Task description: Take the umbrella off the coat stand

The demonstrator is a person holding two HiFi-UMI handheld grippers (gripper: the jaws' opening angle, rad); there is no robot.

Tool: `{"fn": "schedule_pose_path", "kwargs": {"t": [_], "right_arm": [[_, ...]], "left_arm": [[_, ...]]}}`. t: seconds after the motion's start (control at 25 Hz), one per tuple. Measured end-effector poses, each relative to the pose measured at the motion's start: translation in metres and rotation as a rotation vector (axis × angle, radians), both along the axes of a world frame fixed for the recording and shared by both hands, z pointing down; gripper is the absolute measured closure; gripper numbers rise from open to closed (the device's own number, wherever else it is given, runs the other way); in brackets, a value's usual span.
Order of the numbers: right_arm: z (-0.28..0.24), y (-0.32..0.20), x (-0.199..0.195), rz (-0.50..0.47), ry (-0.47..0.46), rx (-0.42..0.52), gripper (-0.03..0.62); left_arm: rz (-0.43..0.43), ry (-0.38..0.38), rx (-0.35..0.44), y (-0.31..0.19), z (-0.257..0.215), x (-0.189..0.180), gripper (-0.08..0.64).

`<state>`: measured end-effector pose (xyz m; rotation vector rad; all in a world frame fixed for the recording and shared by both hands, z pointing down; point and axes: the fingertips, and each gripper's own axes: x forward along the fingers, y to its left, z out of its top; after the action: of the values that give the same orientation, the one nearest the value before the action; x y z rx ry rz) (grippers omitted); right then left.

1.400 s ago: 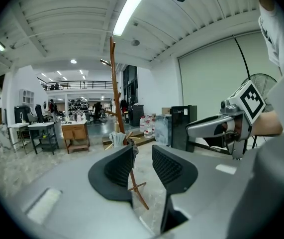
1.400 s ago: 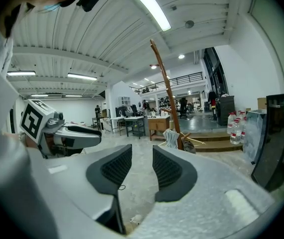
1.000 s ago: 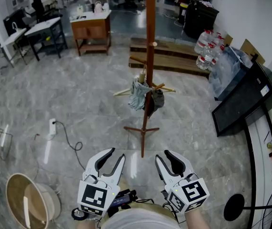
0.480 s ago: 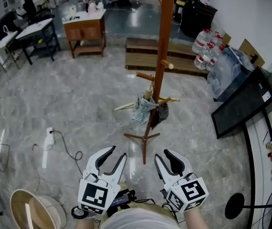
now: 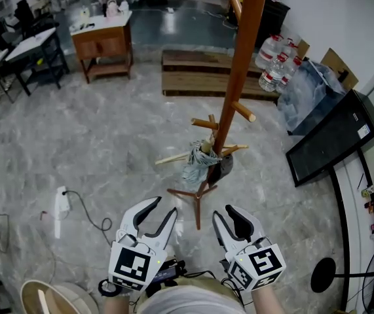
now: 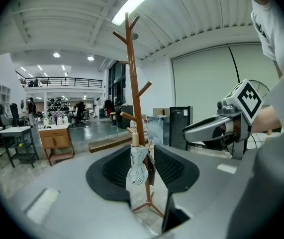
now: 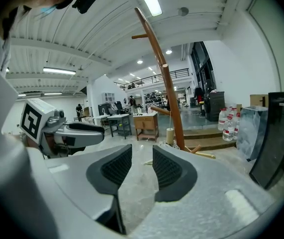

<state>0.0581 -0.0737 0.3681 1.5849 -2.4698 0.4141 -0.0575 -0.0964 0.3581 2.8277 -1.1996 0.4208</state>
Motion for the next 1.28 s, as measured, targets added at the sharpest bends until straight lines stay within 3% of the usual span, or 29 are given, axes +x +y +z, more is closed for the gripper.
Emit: {"fn": "schedule_pose_path", "kwargs": {"t": [0.6, 1.28], "right_arm": [[-0.001, -0.042, 0.002, 0.101, 0.003, -0.003, 0.466], [0.0, -0.078, 0.049, 0.089, 0.01, 0.0, 0.465]], "left_arm": [[0.132, 0.018, 0.01, -0.062, 0.007, 0.018, 0.388], [0.15, -0.02, -0.016, -0.13, 0.046, 0.088, 0.35]]}}
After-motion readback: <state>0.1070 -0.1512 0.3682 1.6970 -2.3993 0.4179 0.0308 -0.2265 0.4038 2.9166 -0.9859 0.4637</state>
